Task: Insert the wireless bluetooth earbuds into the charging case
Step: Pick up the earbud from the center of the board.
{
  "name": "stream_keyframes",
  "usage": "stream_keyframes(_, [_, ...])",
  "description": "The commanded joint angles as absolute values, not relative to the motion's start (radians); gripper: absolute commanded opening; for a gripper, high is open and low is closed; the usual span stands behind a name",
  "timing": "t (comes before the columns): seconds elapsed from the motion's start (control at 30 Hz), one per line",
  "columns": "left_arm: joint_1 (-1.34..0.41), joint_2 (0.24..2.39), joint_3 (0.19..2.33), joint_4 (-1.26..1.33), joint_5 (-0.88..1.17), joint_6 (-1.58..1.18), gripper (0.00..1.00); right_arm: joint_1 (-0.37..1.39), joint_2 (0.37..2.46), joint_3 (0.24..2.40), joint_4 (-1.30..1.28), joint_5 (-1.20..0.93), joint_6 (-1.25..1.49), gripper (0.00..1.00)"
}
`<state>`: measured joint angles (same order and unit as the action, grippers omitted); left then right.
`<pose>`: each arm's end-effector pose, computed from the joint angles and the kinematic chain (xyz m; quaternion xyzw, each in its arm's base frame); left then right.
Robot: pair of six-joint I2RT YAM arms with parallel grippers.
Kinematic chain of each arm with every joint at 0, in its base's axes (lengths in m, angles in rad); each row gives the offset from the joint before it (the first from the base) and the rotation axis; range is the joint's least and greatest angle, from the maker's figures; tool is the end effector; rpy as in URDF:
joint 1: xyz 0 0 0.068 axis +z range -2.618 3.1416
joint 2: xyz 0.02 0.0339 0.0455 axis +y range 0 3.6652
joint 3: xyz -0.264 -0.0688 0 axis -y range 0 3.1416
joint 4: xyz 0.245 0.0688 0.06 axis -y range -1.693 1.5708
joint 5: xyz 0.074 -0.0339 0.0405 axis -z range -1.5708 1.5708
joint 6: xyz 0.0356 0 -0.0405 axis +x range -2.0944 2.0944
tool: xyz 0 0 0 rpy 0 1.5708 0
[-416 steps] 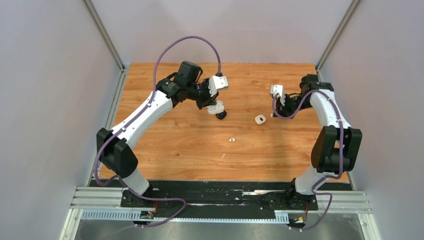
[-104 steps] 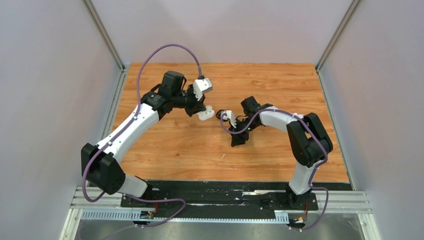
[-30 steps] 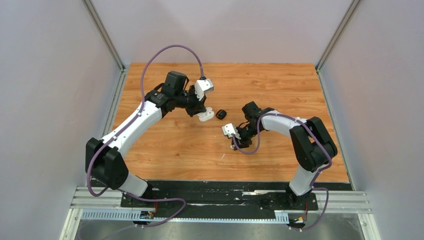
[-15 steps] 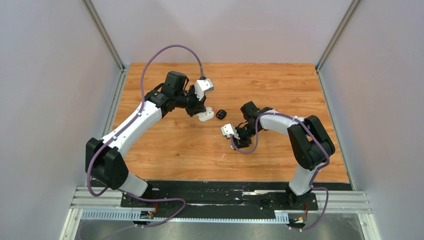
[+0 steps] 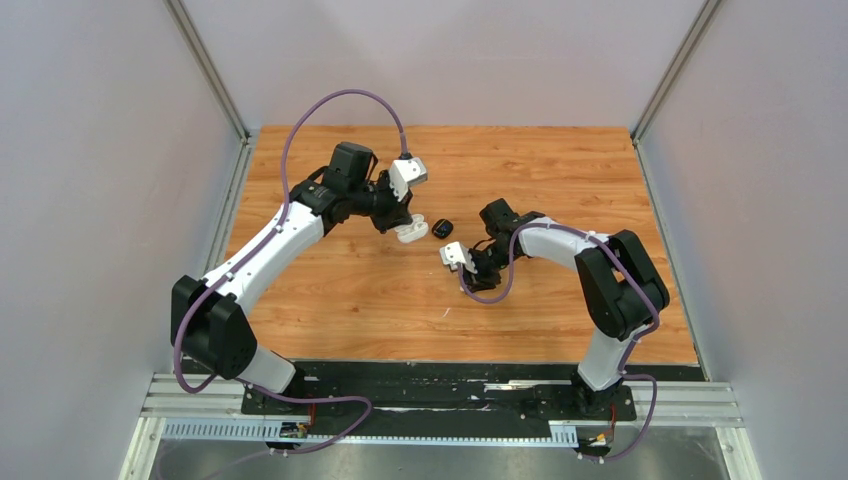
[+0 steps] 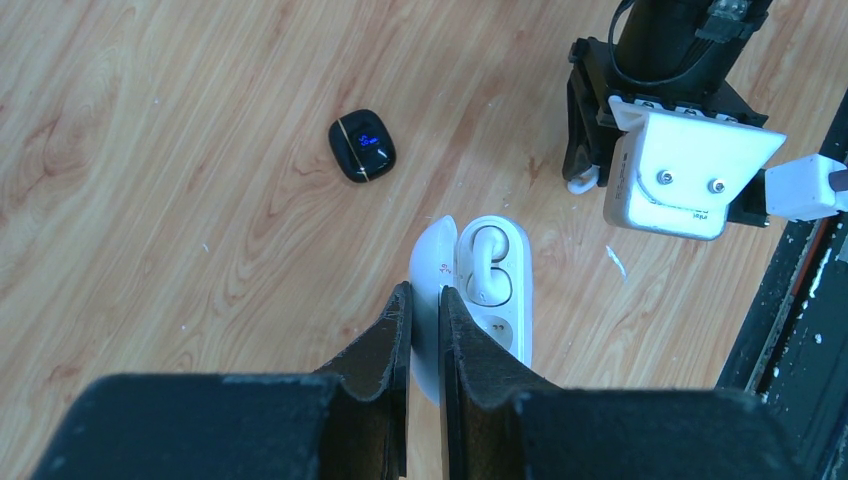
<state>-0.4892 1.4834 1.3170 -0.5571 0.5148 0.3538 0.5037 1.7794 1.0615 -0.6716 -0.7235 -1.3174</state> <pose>0.2806 -0.1692 0.3256 0.4562 0.7616 -0.2584 0.3809 0.2661 0.1736 0.1568 -0.7553 0.5460 0.2902 0.2172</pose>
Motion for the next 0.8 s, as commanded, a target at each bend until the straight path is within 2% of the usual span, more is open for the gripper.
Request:
stream_keyframes(0.0, [-0.485,1.480,1.361,-0.531,0.533,0.349,0.00,0.511,1.769,1.089,-0.641,-0.739,-1.304,0.27])
stream_keyframes(0.27, [-0.484,1.483,1.363,-0.531,0.536,0.347,0.00,0.511,1.767,1.094,-0.638,-0.738,-1.286,0.17])
stream_keyframes(0.6, [-0.485,1.486,1.361,-0.526,0.540,0.342,0.00,0.511,1.776,1.106,-0.636,-0.741,-1.256,0.15])
stream_keyframes(0.77, [-0.485,1.488,1.361,-0.526,0.541,0.341,0.00,0.508,1.769,1.119,-0.631,-0.736,-1.226,0.01])
